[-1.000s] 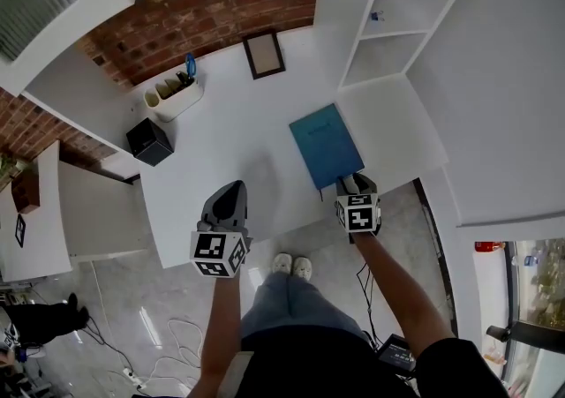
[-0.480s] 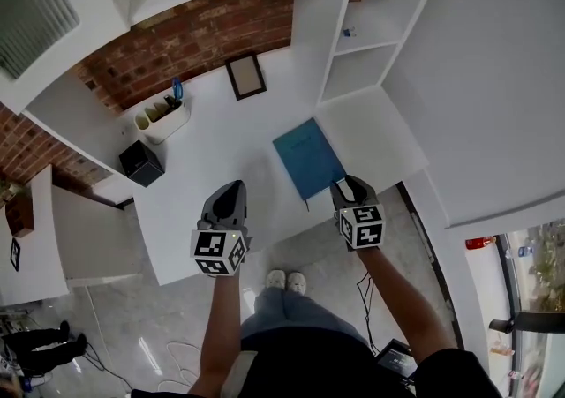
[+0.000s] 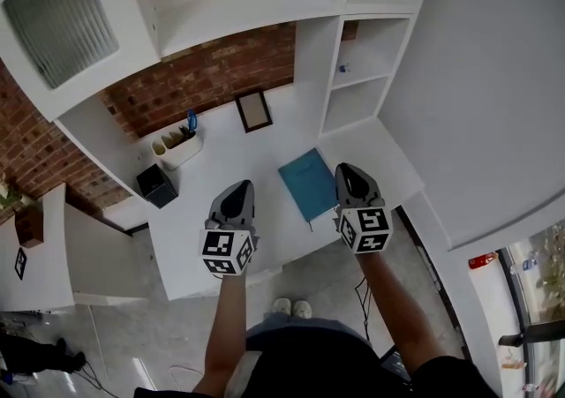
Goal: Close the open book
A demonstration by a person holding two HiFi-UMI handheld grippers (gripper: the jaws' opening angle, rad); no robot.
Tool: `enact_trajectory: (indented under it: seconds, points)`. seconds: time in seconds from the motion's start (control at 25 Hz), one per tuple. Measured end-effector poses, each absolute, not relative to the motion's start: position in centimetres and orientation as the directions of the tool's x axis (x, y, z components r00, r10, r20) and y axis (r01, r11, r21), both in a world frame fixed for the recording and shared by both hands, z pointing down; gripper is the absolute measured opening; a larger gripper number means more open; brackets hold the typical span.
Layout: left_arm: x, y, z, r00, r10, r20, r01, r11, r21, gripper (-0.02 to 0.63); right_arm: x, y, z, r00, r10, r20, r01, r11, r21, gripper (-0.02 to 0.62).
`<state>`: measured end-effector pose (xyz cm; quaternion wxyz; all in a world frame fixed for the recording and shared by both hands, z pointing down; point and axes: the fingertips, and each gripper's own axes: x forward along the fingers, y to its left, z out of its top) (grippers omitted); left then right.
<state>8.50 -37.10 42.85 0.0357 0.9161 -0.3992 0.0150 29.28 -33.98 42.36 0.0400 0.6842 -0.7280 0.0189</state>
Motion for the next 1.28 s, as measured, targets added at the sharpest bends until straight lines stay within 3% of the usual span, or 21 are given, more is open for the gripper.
enact_trajectory:
  seconds: [0.4, 1.28]
  points:
    - [6.7, -38.0, 38.4, 0.652, -0.758, -0.023, -0.758, -0.652, 0.012, 0.009, 26.6, -35.0, 38.1, -0.081, -0.997, -0.020, -0.997, 0.082, -0.018, -0.002]
    - [6.1, -38.4, 38.1, 0.638, -0.770, -0.029, -0.770, -0.638, 0.015, 0.009, 26.1, -34.6, 40.2, -0.078, -0.996, 0.034, -0.997, 0.077, -0.022, -0.003]
